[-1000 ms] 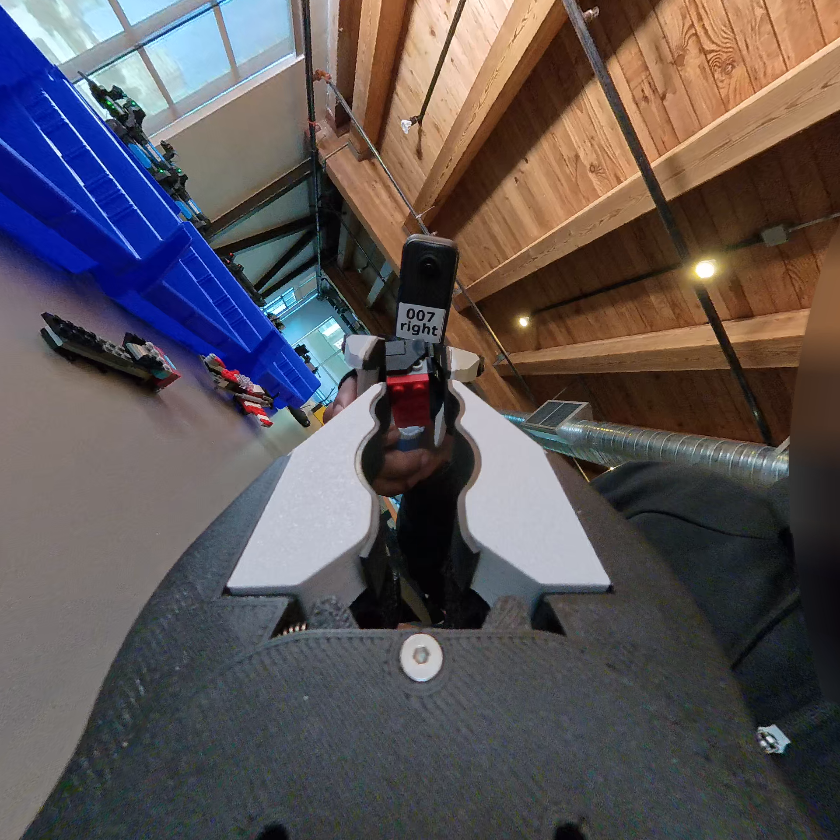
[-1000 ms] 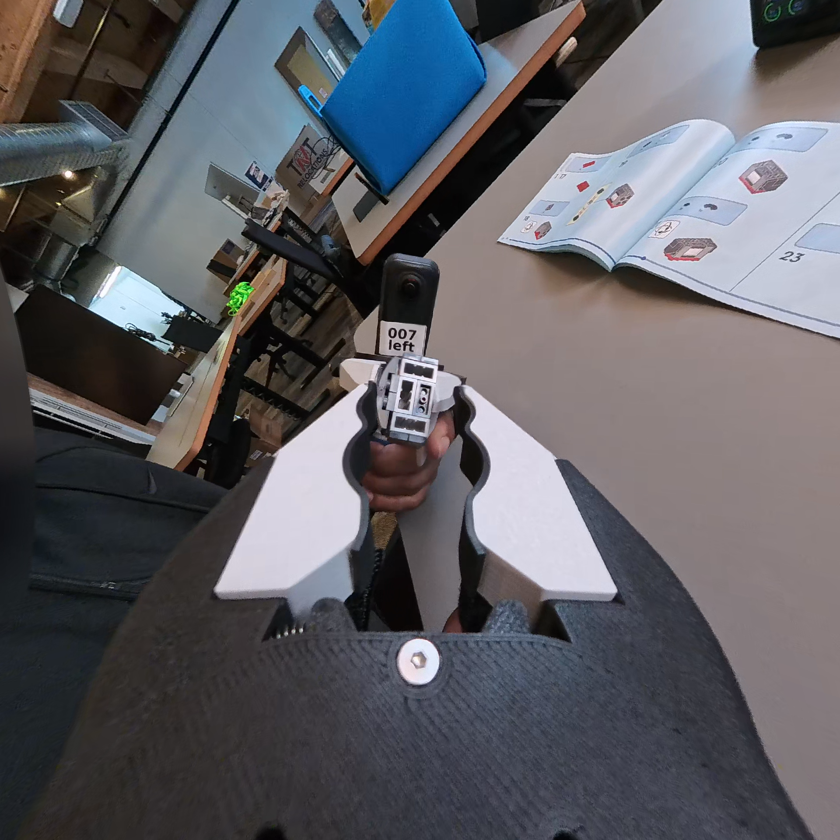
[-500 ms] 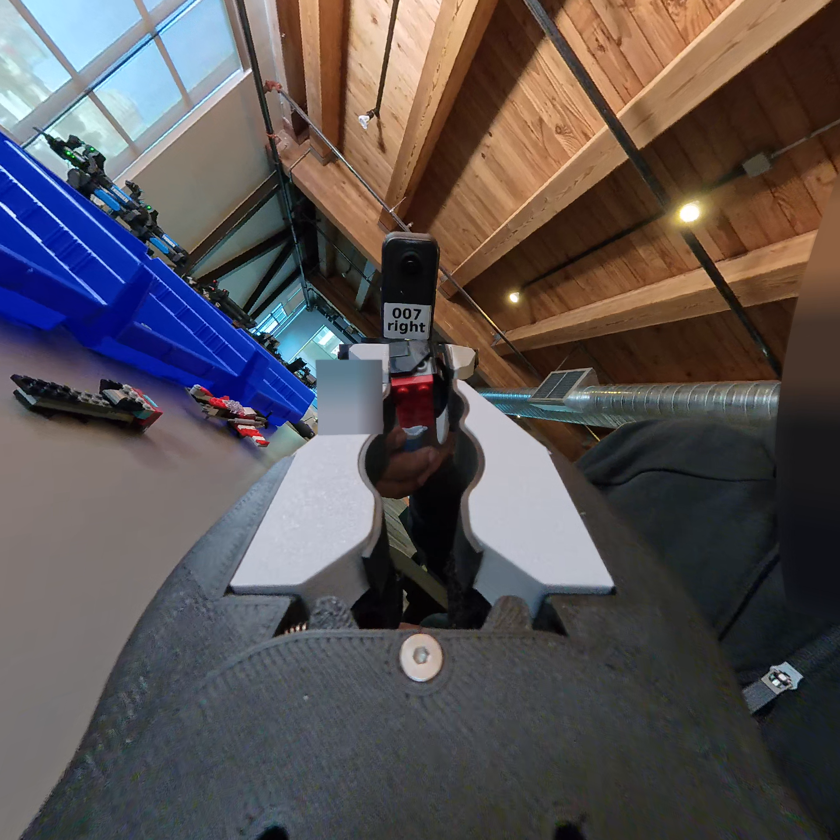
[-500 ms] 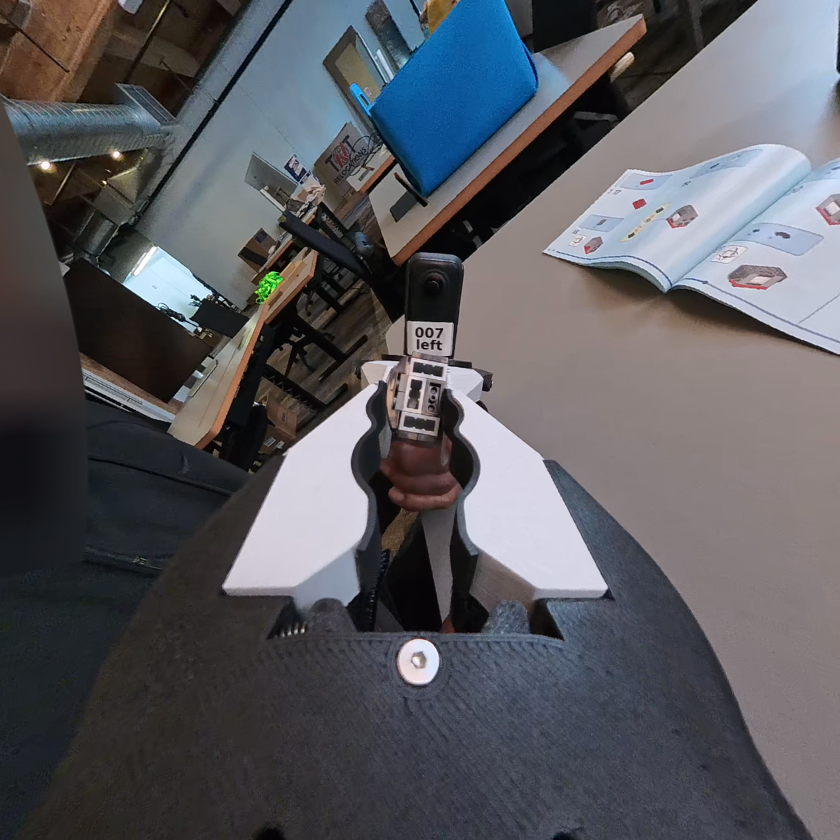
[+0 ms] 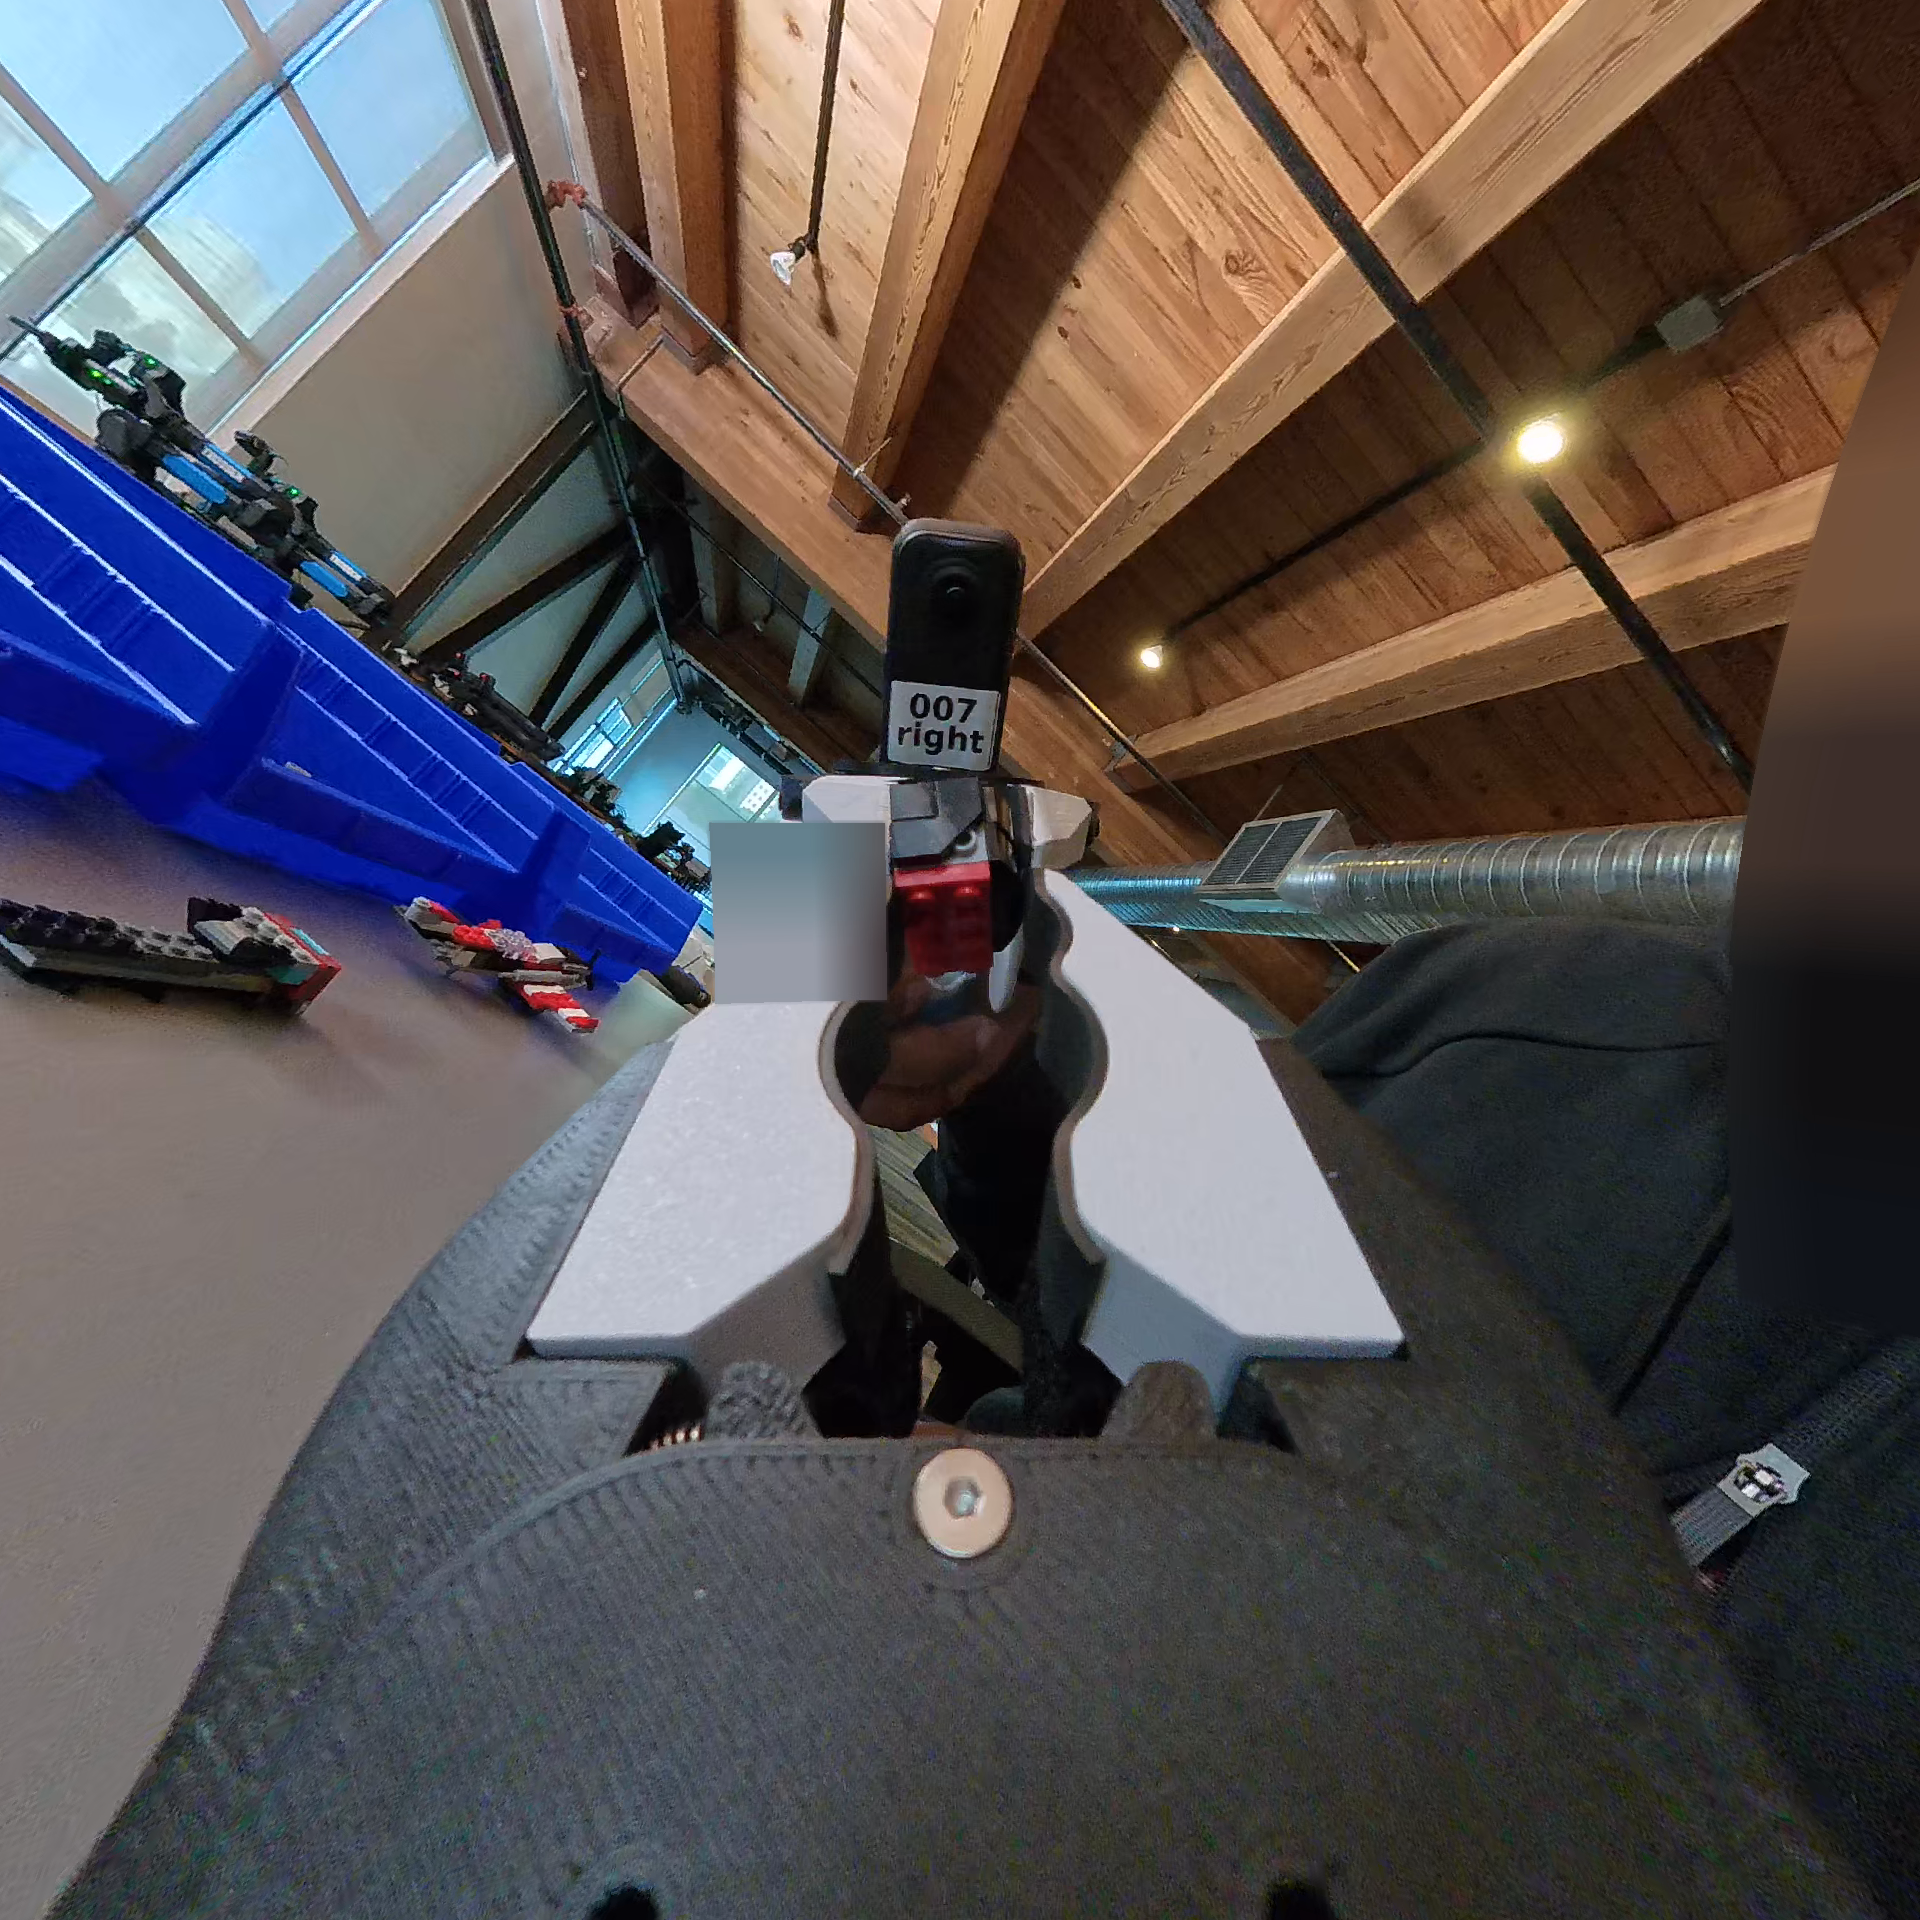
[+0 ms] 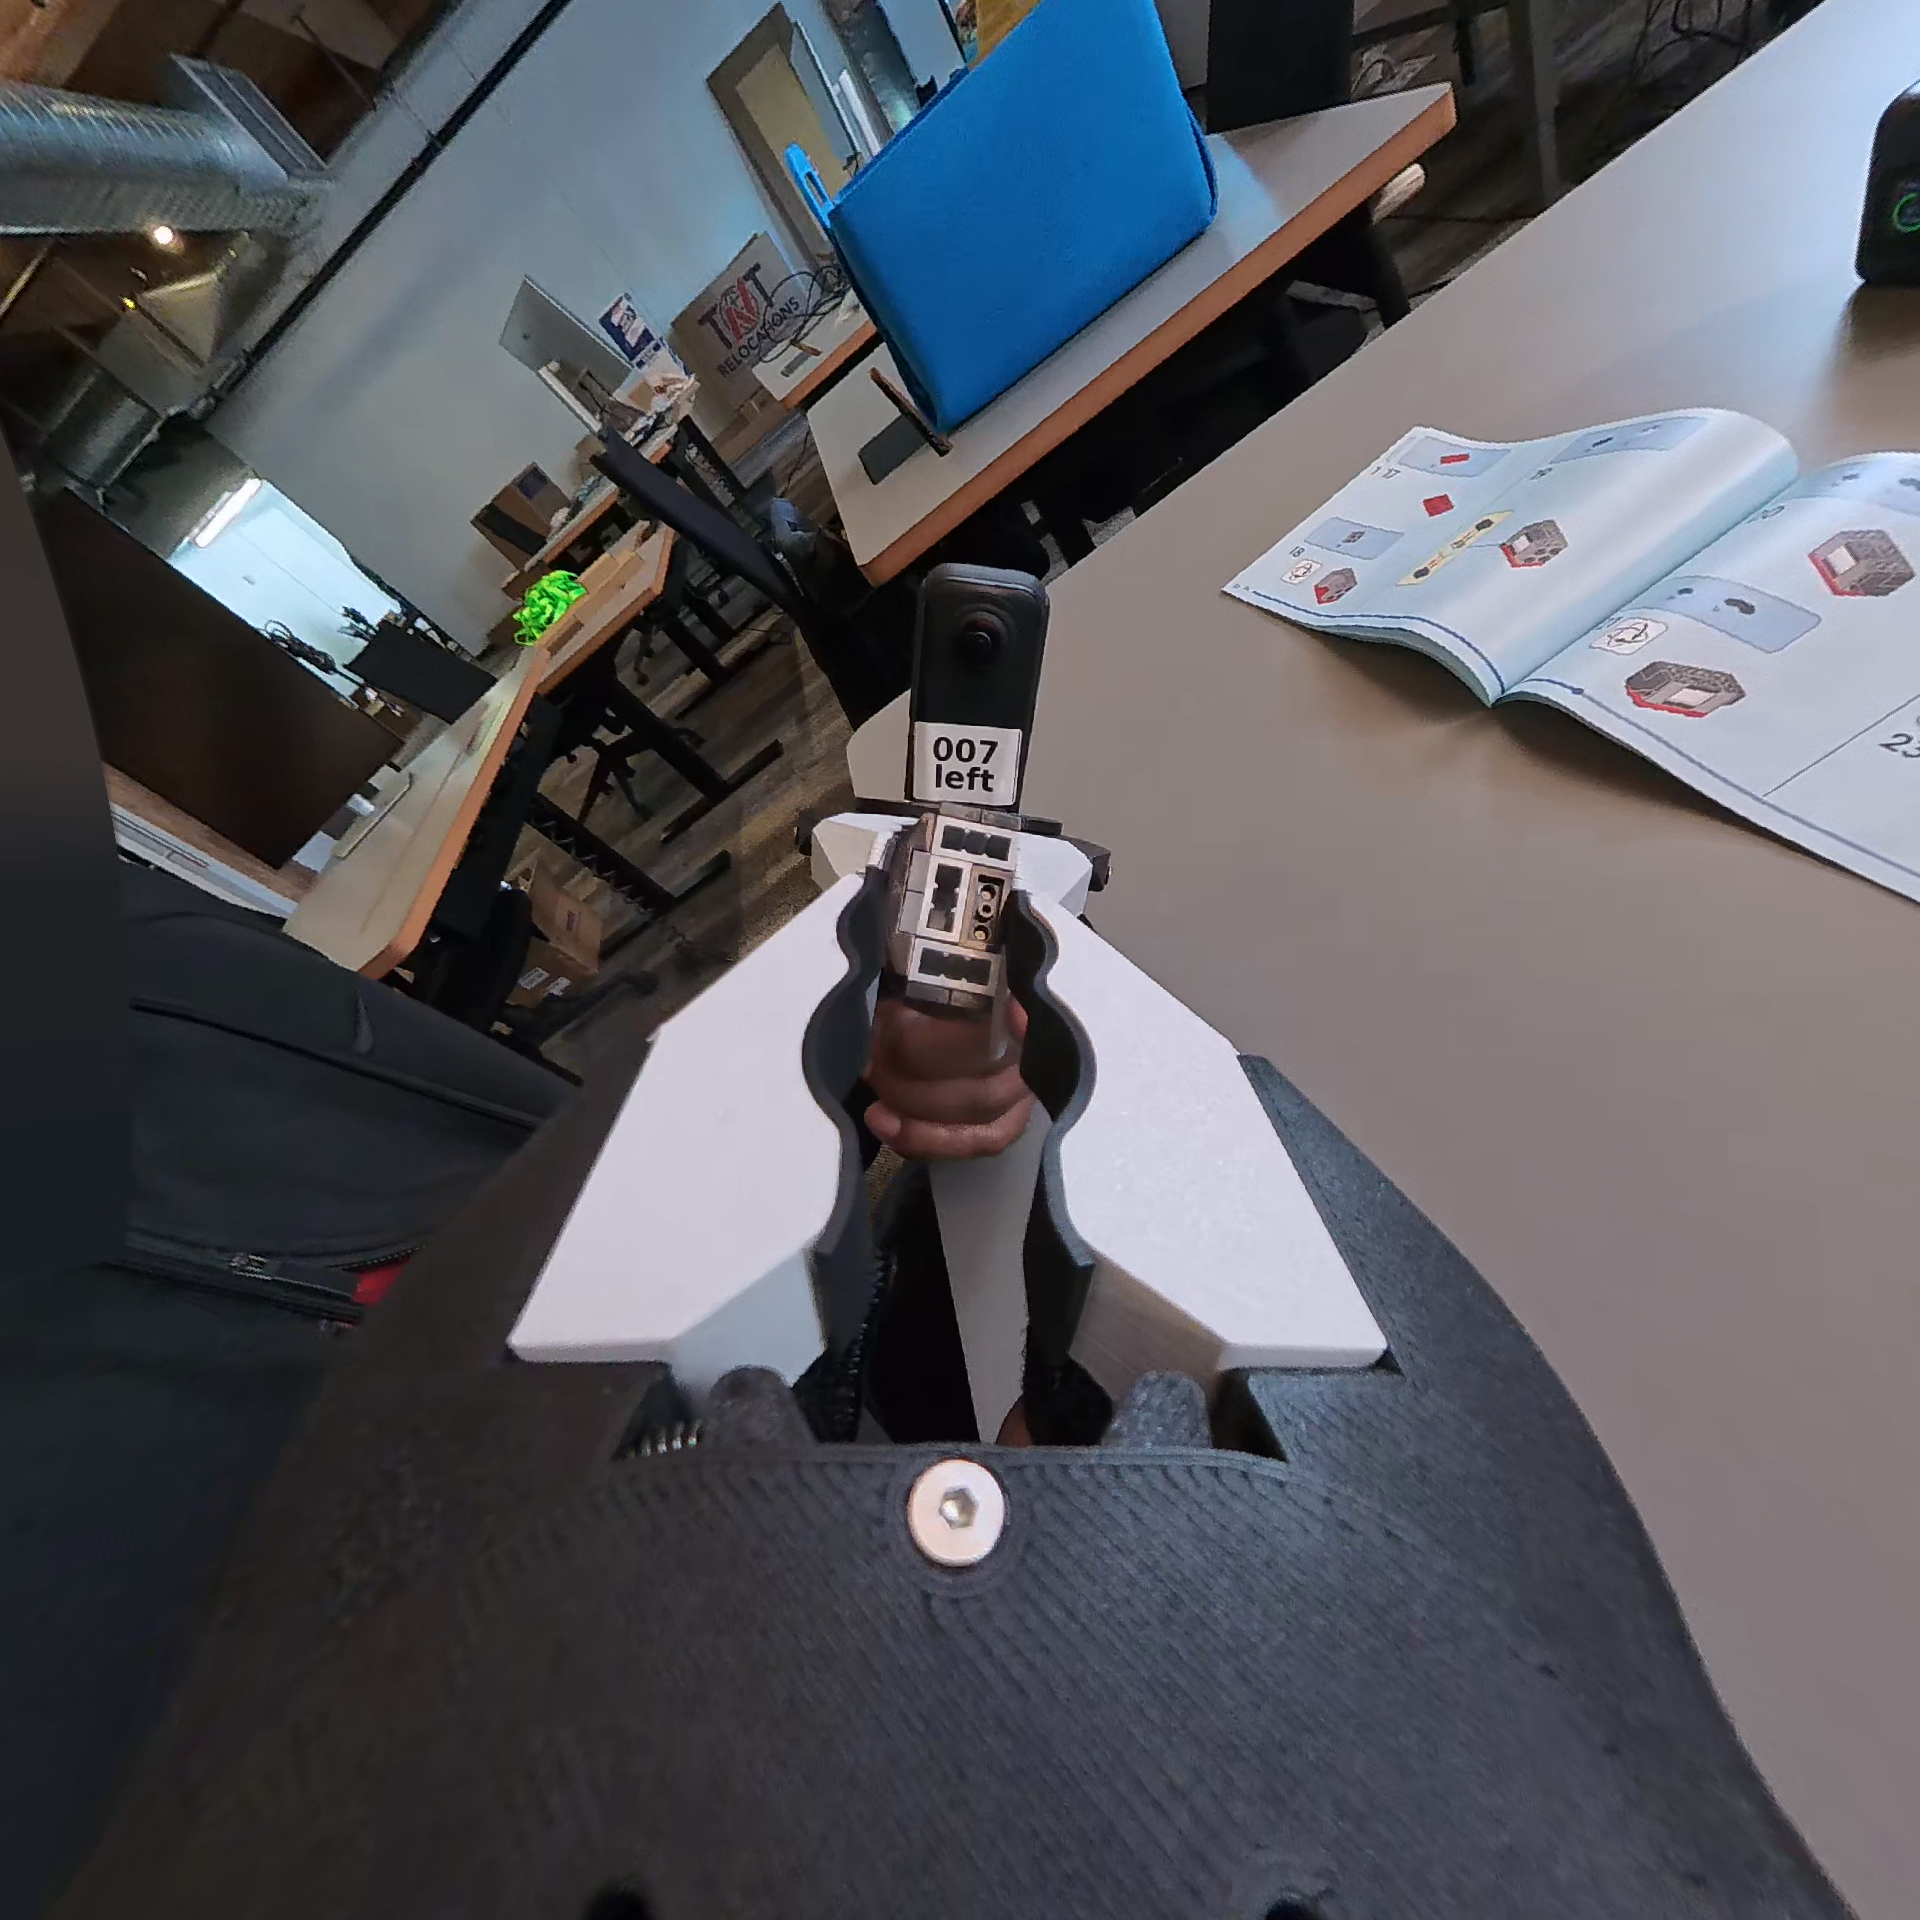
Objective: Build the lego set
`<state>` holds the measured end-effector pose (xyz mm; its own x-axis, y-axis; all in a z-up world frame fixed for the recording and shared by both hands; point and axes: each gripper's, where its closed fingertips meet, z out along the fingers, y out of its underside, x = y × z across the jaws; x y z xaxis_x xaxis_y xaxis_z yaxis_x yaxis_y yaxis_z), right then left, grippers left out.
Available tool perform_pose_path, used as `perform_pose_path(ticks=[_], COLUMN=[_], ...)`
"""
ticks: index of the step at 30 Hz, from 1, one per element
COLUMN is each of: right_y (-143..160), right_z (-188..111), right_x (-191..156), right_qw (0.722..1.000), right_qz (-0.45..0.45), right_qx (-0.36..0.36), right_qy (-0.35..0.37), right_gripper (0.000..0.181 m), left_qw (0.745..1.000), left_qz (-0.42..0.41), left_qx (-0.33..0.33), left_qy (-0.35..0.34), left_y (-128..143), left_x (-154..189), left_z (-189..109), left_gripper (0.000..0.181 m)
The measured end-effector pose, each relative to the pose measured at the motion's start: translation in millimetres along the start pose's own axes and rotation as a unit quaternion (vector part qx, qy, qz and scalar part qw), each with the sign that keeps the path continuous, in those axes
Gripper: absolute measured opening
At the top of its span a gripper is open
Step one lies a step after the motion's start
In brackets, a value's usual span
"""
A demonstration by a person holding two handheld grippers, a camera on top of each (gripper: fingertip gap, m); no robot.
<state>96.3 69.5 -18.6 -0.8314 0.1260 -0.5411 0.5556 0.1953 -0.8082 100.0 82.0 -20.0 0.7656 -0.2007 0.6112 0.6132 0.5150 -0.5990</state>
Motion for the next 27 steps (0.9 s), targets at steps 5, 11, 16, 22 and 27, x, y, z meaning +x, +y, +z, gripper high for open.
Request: perform_pose_path(ticks=[5,11,16,22,27], right_y=[0.6,1.1,1.8,-2.7,-8.7], right_z=[0.7,0.4,-0.3,0.1,-1.4], right_x=[0.6,-0.8,-0.7,-1.9,-4.1], right_qw=[1.000,1.000,1.000,1.000,0.999], right_qz=[0.000,-0.007,-0.006,-0.007,-0.021], right_qx=[0.002,0.001,0.001,0.016,0.039], right_qy=[-0.001,-0.002,-0.002,0.001,0.006], right_gripper=[0.022,0.022,0.022,0.022,0.044], left_qw=[1.000,1.000,1.000,1.000,0.999], left_qz=[0.001,0.007,0.011,0.013,0.025], left_qx=[0.000,-0.004,-0.007,0.000,0.022], left_qy=[-0.001,-0.001,-0.002,0.000,-0.018], left_y=[0.2,0.9,2.0,-1.0,-9.1], left_x=[-0.3,1.0,0.9,2.2,-2.5], left_z=[-0.5,-0.2,0.4,1.5,-1.8], left_gripper=[0.022,0.022,0.023,0.022,0.022])
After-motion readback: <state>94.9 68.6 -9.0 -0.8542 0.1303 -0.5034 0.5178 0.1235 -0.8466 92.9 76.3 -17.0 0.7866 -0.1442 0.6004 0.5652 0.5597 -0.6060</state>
